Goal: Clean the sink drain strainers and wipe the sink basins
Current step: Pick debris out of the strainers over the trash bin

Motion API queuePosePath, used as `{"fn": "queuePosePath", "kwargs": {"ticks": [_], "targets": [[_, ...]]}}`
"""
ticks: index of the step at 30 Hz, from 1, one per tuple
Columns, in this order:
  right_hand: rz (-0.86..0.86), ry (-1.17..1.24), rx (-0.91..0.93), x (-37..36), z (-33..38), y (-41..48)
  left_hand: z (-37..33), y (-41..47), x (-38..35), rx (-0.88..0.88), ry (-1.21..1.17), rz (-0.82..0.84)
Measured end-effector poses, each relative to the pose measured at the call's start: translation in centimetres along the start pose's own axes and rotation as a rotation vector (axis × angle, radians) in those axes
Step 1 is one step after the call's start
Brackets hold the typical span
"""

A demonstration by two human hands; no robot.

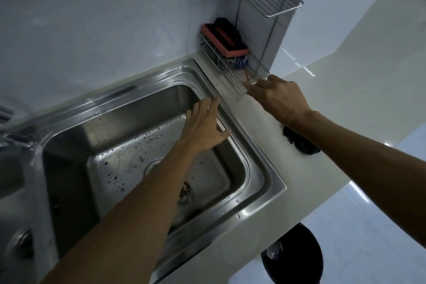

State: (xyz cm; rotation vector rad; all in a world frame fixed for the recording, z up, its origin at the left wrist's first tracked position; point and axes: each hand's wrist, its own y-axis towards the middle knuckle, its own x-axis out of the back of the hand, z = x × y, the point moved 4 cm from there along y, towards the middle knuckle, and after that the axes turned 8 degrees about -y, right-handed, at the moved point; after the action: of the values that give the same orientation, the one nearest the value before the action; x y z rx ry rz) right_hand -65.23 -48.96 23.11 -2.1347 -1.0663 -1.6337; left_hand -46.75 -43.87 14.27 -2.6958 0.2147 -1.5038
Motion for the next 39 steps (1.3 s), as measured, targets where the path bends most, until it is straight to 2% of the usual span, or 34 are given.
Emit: {"fn": "queuePosePath", "kwargs": {"ticks": [6,10,13,17,19,21,25,29,33,35,39], "targets": [[-0.025,0.034,0.036,3.9,5.7,-1.7,4.4,-6.6,1.9,0.049,0.021,0.018],[-0.114,0.1,0.086,6.5,12.9,-2.7,9.5,-12.0,2.9,0.118,0.07,0.044],[-0.079,0.226,0.121,6.7,19.4,-3.5,14.2,-16.3,2.6,0.19,0.094,0.113],[-0.088,0.403,-0.014,5.8,26.1,-4.9,19.5,-20.6,0.8,0.249,0.144,0.252],[-0.019,0.492,-0.103,5.0,28.4,-5.4,21.3,-21.8,-0.5,0.265,0.161,0.309],[0.065,0.604,-0.164,3.9,30.0,-6.2,22.6,-22.5,-2.1,0.267,0.161,0.367],[0.073,0.806,-0.229,3.4,31.0,-7.9,23.7,-22.9,-5.0,0.215,0.162,0.431],[0.024,0.96,-0.33,3.7,30.5,-9.6,23.2,-22.4,-7.1,0.191,0.164,0.399],[-0.022,0.964,-0.357,4.1,30.2,-10.9,22.4,-22.2,-7.7,0.204,0.103,0.302],[-0.035,1.007,-0.421,4.3,29.6,-11.7,21.7,-22.5,-6.6,0.218,0.055,0.208],[-0.03,1.116,-0.665,5.4,27.3,-13.4,17.7,-22.4,-2.7,0.159,0.011,-0.015]]}}
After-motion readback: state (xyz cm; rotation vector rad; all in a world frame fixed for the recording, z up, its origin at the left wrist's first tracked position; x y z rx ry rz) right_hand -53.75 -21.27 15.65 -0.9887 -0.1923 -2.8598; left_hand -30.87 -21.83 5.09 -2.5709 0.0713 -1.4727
